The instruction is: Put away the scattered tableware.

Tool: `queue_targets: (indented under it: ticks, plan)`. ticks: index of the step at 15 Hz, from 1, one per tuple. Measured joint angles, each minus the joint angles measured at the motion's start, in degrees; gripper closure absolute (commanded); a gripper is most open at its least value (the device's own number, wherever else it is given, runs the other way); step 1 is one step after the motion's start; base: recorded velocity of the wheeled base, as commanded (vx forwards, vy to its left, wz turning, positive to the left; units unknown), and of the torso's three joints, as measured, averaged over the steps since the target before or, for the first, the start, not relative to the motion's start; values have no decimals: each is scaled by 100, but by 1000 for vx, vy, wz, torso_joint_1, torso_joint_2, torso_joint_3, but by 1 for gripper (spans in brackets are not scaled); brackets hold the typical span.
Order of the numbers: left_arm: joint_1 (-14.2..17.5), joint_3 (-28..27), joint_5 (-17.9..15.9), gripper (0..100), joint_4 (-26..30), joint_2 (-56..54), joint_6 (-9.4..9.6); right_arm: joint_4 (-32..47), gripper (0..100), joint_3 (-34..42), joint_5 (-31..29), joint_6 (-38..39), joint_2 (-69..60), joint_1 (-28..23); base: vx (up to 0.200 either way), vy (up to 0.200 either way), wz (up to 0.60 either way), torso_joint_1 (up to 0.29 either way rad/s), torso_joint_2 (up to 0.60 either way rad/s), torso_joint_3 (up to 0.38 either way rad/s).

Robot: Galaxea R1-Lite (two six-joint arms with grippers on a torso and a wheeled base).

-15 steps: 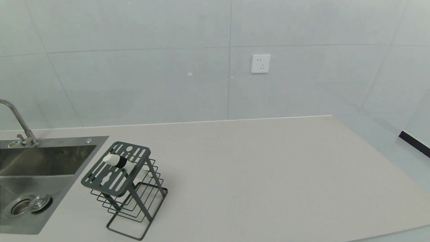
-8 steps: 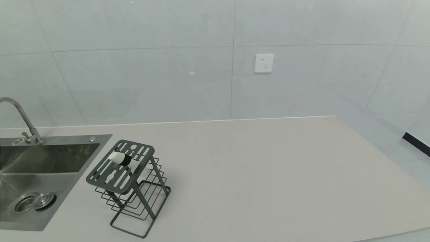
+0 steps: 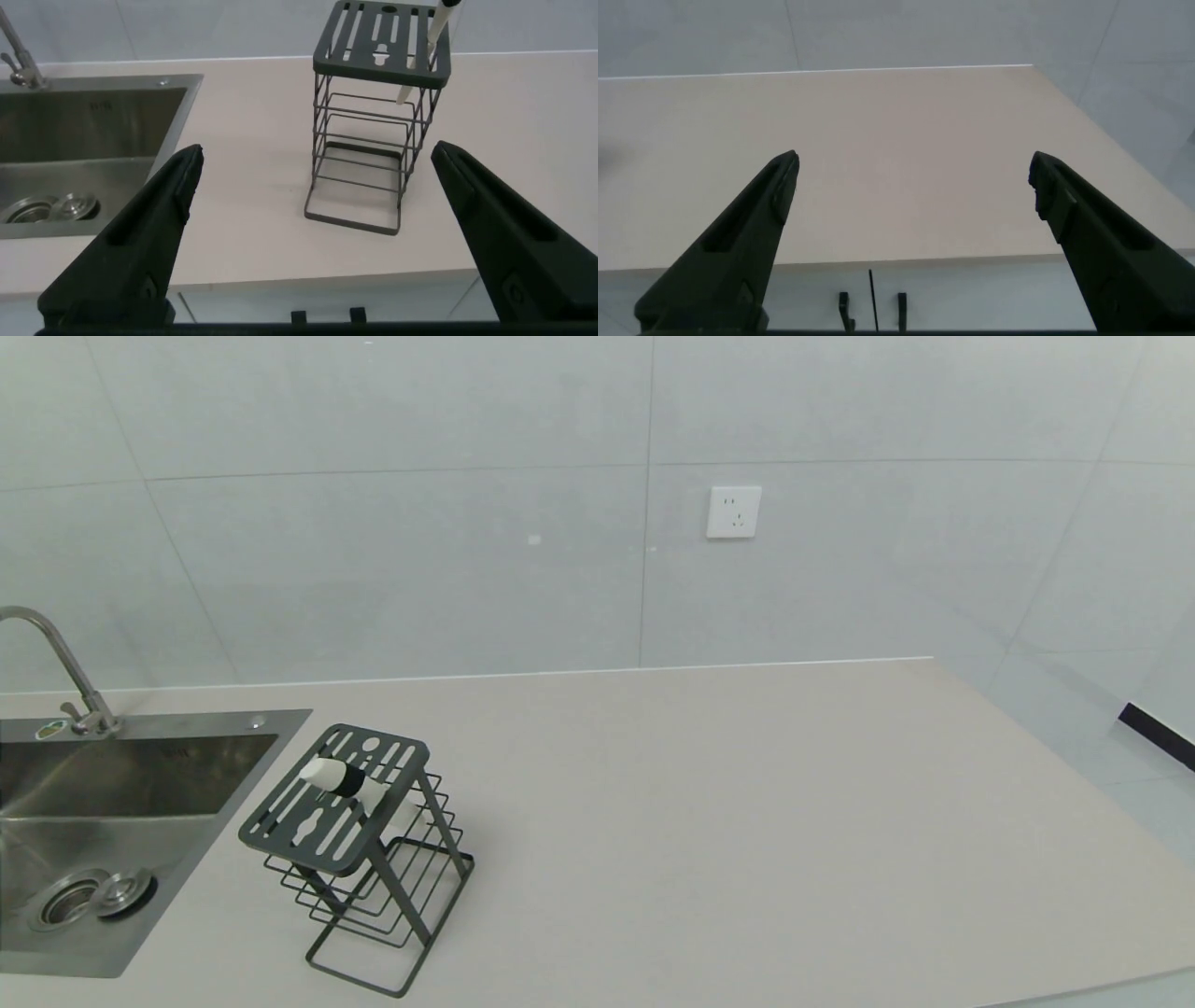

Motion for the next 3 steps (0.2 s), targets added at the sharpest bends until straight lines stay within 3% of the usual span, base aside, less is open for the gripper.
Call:
queue_targets:
  ticks: [3]
  plan:
    - [0, 0, 0, 0, 0, 0, 0, 0, 0, -5, 0, 2, 0, 0, 0, 0, 0, 0, 0, 0]
